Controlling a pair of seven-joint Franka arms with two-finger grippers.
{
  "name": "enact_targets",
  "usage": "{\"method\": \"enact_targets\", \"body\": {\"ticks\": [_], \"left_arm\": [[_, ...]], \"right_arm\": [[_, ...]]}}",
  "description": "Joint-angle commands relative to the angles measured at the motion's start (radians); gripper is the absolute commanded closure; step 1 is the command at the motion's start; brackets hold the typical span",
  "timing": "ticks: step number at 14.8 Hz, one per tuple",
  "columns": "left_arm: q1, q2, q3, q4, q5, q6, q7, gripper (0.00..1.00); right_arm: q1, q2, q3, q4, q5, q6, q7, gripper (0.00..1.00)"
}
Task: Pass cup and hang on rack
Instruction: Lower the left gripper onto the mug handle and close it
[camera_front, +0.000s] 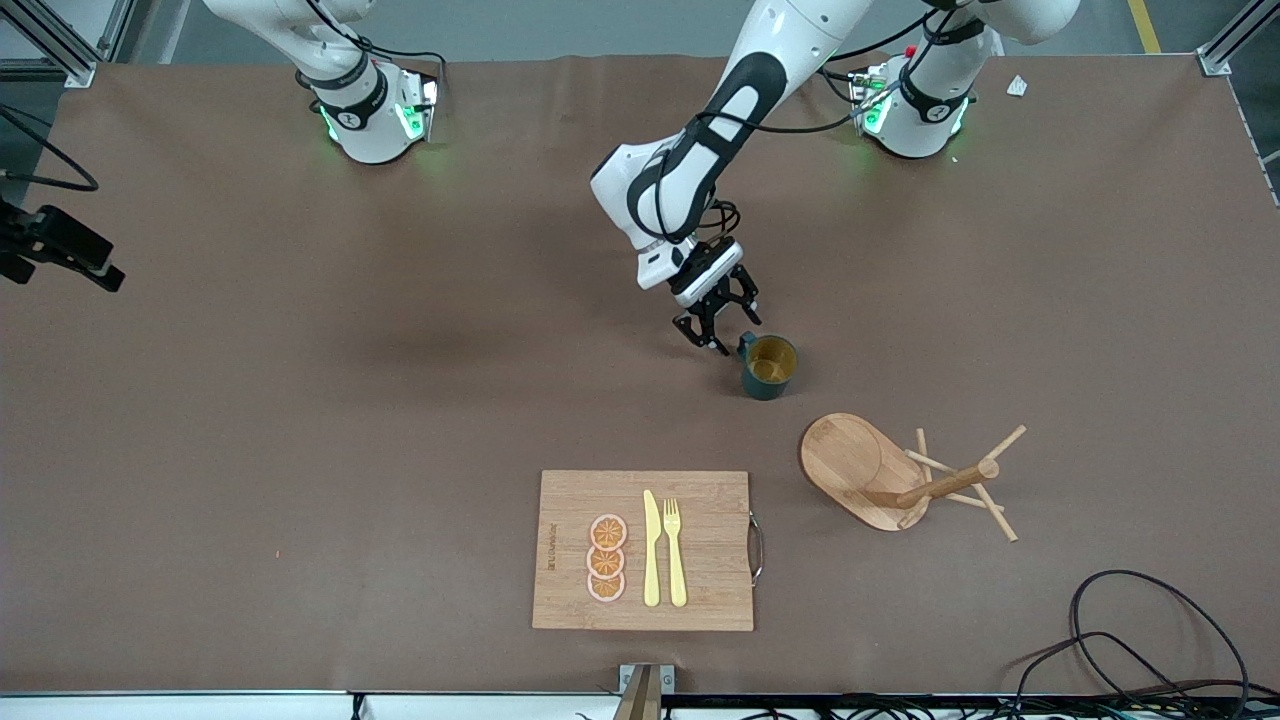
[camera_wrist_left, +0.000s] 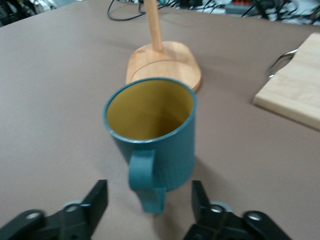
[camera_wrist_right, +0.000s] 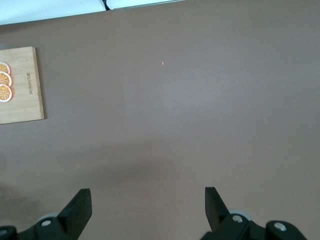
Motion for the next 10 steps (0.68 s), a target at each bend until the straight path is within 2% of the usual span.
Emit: {"method": "enact_targets", "body": {"ticks": [1,2,8,10], "left_arm": [[0.000,-0.012,0.002,-0.022,0.045,0.021,-0.034,0.41],[0.003,-0.010,0.002,-0.021,0.046,0.022,-0.034,0.46],[0.016,0.011,0.005,-0.011,0.077,0.024,-0.022,0.47],[0.019,0.023,0.005,0.001,0.085,0.024,-0.019,0.55]], "right_arm": [[-0.018,-0.009,0.011,0.003,-0.014,-0.012,0.013,0.00],[-0.022,-0.007,0.011,0.003,-0.010,-0.009,0.013,0.00],[-0.019,-0.006,0.011,0.003,-0.010,-0.008,0.014,0.00],[-0.016,-0.006,0.013,0.003,-0.014,-0.006,0.014,0.00]]}}
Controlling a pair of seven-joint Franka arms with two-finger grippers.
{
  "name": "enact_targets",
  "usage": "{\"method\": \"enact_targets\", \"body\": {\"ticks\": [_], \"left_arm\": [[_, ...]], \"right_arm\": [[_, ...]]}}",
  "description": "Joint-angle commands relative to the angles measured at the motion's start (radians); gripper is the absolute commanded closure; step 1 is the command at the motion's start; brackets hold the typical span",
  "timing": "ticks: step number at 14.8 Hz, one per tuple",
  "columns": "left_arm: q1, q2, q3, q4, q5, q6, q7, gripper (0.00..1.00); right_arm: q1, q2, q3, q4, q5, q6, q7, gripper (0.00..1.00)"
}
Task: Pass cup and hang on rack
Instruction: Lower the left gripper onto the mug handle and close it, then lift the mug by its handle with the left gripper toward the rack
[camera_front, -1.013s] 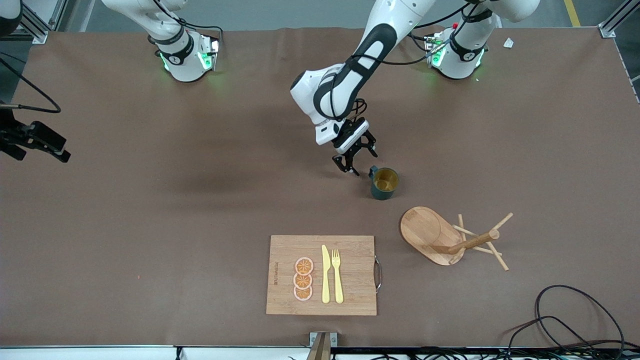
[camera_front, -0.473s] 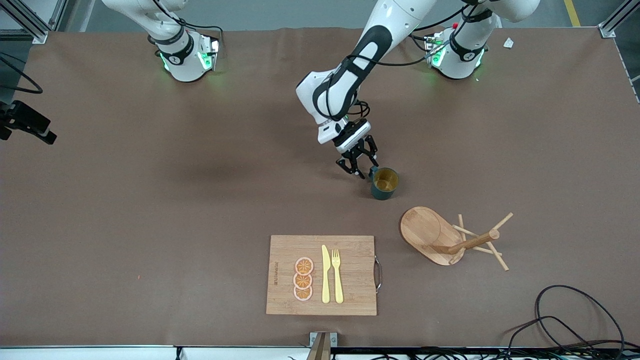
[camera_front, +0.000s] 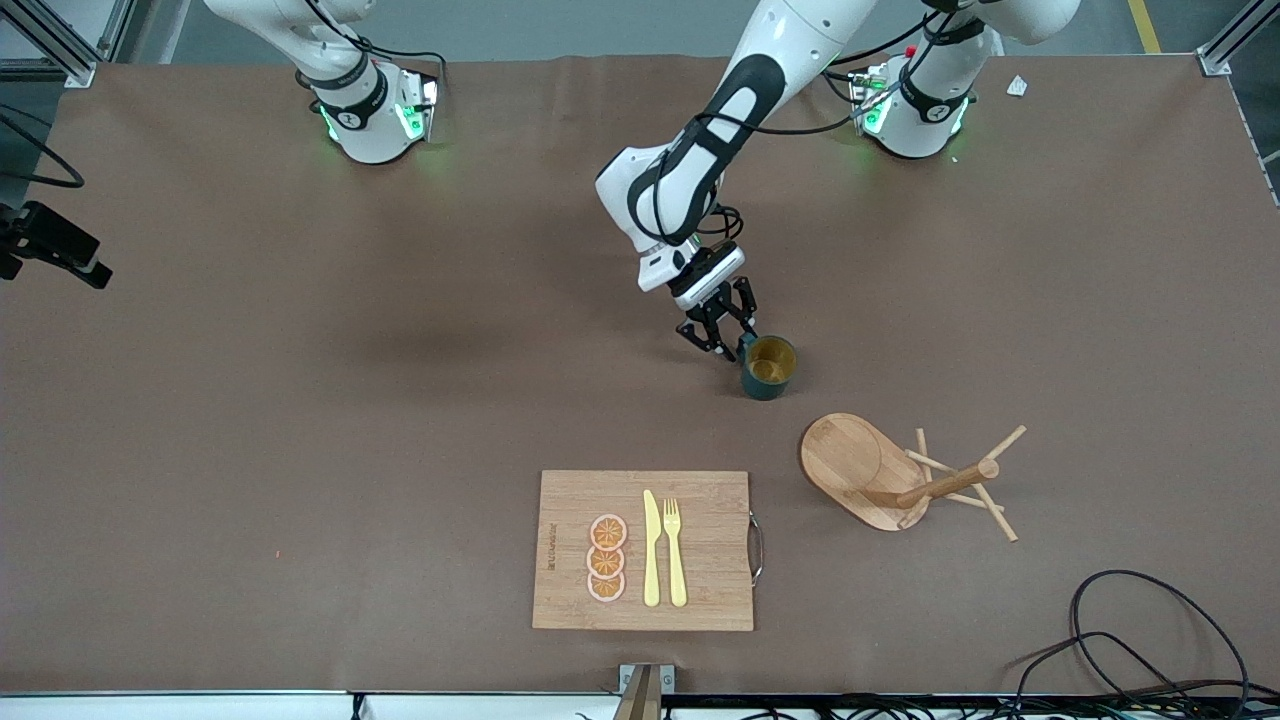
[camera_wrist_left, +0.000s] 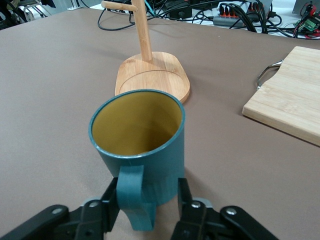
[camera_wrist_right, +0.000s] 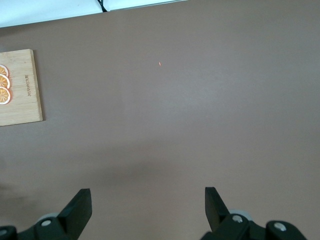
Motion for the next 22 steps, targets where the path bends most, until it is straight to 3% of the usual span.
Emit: {"method": "enact_targets", "body": {"ticks": [1,5,9,14,18,22], "left_arm": [[0.008,0.021,0.001,0.015,0.029,0.014,0.004,0.63],[0.017,0.028,0.001,0.061,0.011,0.014,0.123,1.00],[0.062,0.022,-0.004,0.202,-0.125,0.014,0.321,1.00],[0.120,-0.007,-0.004,0.418,-0.424,0.001,0.663,1.00],[0.181,-0.123,-0.004,0.428,-0.622,0.001,0.936,1.00],[0.246,-0.220,-0.001,0.467,-0.867,0.000,1.016,1.00]], "right_arm": [[-0.010,-0.006,0.013,-0.001,-0.014,-0.002,0.014,0.00],[-0.010,-0.006,0.015,-0.001,-0.012,-0.005,0.021,0.00],[-0.005,-0.006,0.016,-0.001,-0.014,-0.002,0.023,0.00],[-0.005,-0.006,0.018,0.001,-0.012,-0.002,0.023,0.00],[-0.005,-0.006,0.018,0.001,-0.014,-0.002,0.023,0.00],[-0.004,-0.006,0.018,0.001,-0.012,-0.002,0.023,0.00]]}}
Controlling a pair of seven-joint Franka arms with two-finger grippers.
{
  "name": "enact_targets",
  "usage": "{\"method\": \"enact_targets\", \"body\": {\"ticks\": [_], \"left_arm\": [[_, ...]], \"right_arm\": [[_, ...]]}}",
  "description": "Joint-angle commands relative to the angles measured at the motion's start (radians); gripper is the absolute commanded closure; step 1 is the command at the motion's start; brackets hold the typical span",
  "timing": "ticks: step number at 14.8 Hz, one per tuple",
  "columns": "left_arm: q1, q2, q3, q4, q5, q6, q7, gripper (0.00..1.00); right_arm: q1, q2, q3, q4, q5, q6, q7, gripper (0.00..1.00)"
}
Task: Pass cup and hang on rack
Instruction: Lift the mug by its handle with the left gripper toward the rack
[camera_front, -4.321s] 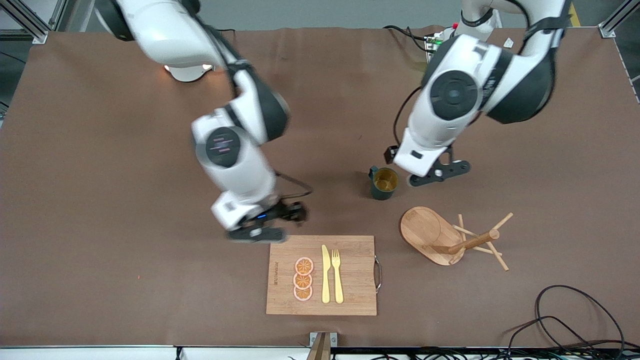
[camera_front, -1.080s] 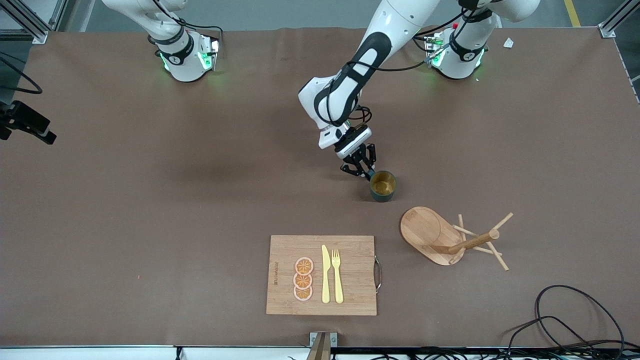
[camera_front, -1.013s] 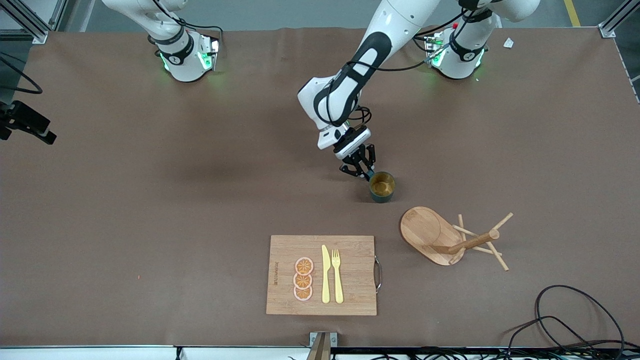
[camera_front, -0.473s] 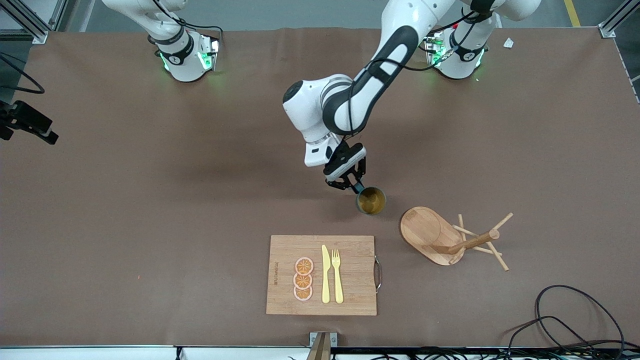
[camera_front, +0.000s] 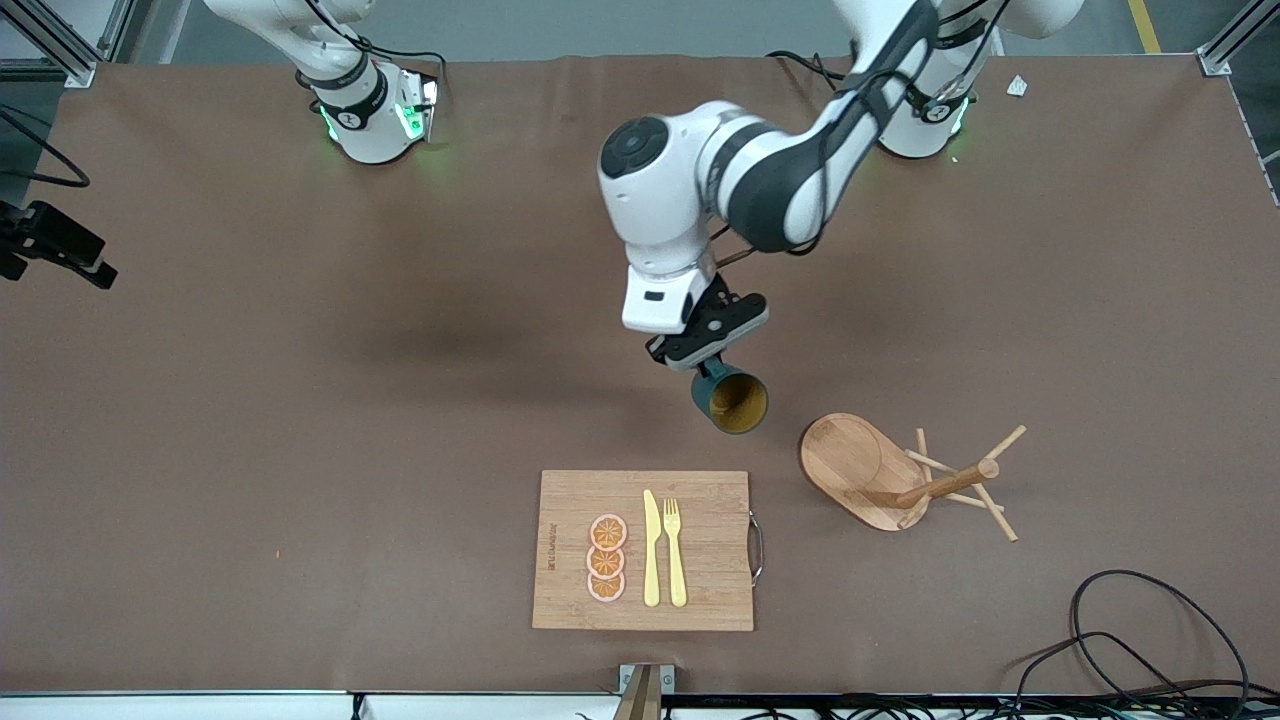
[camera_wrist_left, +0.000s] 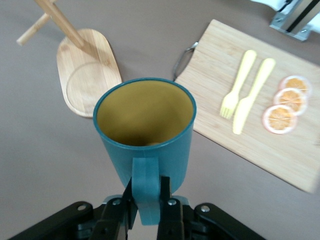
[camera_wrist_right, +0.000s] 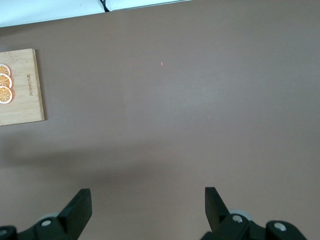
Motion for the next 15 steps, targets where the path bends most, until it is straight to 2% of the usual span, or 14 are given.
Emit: {"method": "enact_targets", "body": {"ticks": [1,4,8,13,15], "left_arm": [[0.055,-0.073,-0.003,0.001,-0.152,-0.016,0.063,1.00],[0.120,-0.123,-0.005,0.001,-0.301,-0.016,0.114,1.00],[0.244,-0.187,-0.005,0.001,-0.575,-0.028,0.152,1.00],[0.396,-0.193,-0.003,0.001,-0.865,-0.068,0.246,1.00],[0.451,-0.184,-0.003,0.001,-0.940,-0.068,0.270,1.00]], "right_arm": [[-0.004,-0.008,0.009,0.001,-0.012,-0.003,0.018,0.00],[-0.004,-0.006,0.009,0.005,-0.012,-0.004,0.018,0.00],[-0.004,-0.006,0.009,0.005,-0.012,-0.004,0.018,0.00],[-0.004,-0.006,0.009,0.005,-0.014,-0.006,0.018,0.00],[-0.004,-0.006,0.009,0.005,-0.015,-0.009,0.018,0.00]]}}
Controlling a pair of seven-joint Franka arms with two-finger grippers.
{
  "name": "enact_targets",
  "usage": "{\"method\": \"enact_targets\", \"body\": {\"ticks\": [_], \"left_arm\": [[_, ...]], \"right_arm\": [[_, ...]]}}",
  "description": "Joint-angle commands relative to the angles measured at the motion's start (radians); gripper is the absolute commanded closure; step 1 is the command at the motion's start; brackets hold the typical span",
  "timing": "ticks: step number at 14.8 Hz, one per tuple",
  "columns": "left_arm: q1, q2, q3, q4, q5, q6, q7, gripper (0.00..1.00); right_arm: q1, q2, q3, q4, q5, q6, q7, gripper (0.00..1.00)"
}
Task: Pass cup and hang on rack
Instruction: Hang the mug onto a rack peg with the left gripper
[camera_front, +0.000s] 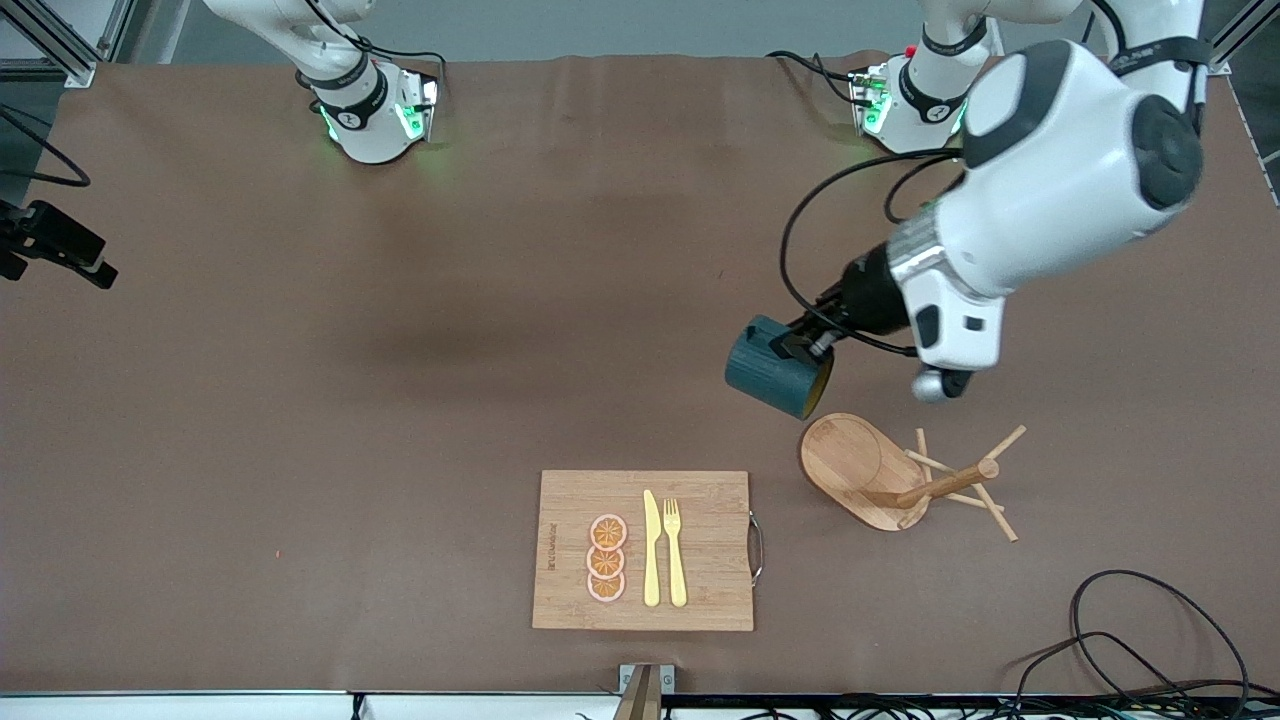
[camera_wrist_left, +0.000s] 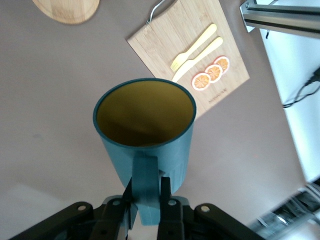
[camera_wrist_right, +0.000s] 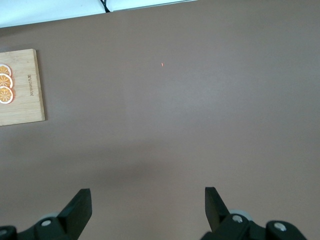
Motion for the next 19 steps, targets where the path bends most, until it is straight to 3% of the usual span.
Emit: {"method": "enact_targets", "body": {"ticks": [1,9,19], "left_arm": [[0.068,0.003,-0.007,-0.006,-0.125,-0.010,0.049,1.00],[0.278,0.135,-0.007,-0.006,-0.385,-0.188,0.247,1.00],[0.352,0.203,-0.002,-0.009,-0.393,-0.189,0.277,1.00]], "right_arm": [[-0.004,-0.006,0.008,0.002,-0.017,-0.010,0.018,0.00],[-0.009,-0.006,0.008,-0.001,-0.017,-0.014,0.017,0.00],[-0.003,-0.005,0.008,0.000,-0.038,-0.010,0.017,0.00]]}}
